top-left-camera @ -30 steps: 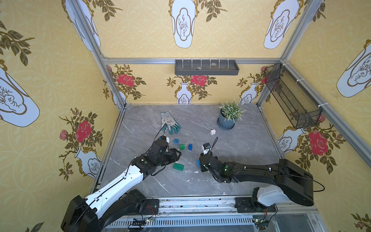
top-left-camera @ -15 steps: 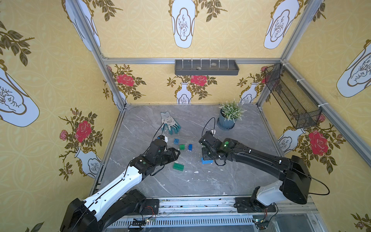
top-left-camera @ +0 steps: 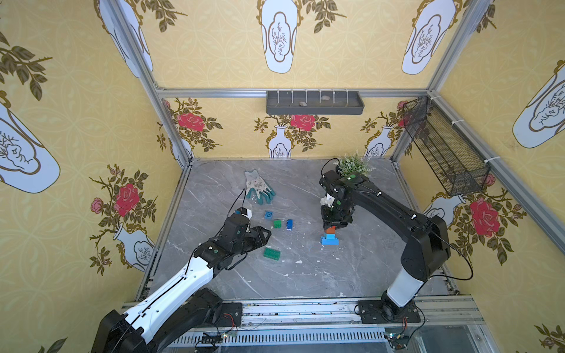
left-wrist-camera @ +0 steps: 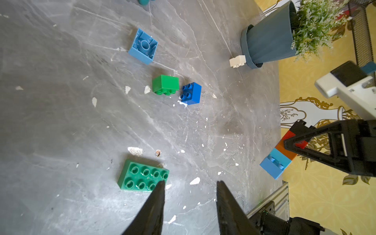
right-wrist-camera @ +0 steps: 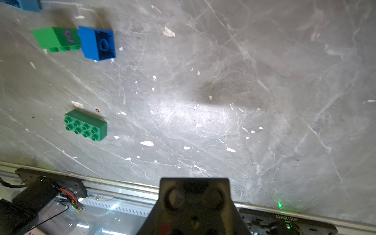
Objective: Assemble the number 1 with lego
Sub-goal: Adjust the lego brick at the center of the board.
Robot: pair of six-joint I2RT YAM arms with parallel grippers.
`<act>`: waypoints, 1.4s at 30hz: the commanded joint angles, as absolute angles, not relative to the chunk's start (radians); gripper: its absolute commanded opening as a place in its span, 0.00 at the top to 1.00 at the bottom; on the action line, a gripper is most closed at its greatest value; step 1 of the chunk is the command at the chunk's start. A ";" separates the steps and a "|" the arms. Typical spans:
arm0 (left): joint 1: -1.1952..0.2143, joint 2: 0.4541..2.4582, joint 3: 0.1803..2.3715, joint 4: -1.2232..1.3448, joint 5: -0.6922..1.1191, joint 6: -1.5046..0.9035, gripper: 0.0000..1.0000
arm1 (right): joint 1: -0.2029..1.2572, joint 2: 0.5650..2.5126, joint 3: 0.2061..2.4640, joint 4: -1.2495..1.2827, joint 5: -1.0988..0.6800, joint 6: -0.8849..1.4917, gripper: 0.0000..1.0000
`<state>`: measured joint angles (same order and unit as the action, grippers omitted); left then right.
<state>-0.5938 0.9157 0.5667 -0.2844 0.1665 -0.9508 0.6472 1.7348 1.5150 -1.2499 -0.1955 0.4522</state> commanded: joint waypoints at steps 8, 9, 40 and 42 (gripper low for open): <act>-0.586 0.906 0.547 -0.268 0.181 -0.946 0.57 | 0.587 1.873 1.497 -1.292 -0.314 0.339 0.90; -0.586 0.908 0.547 -0.264 0.186 -0.946 0.57 | 0.580 1.885 1.494 -1.279 -0.323 0.334 0.89; -0.581 0.910 0.535 -0.239 0.204 -0.959 0.58 | 0.607 2.128 1.505 -1.202 -0.285 0.320 0.36; -0.581 0.909 0.537 -0.242 0.204 -0.960 0.58 | 0.607 2.124 1.501 -1.196 -0.285 0.323 0.33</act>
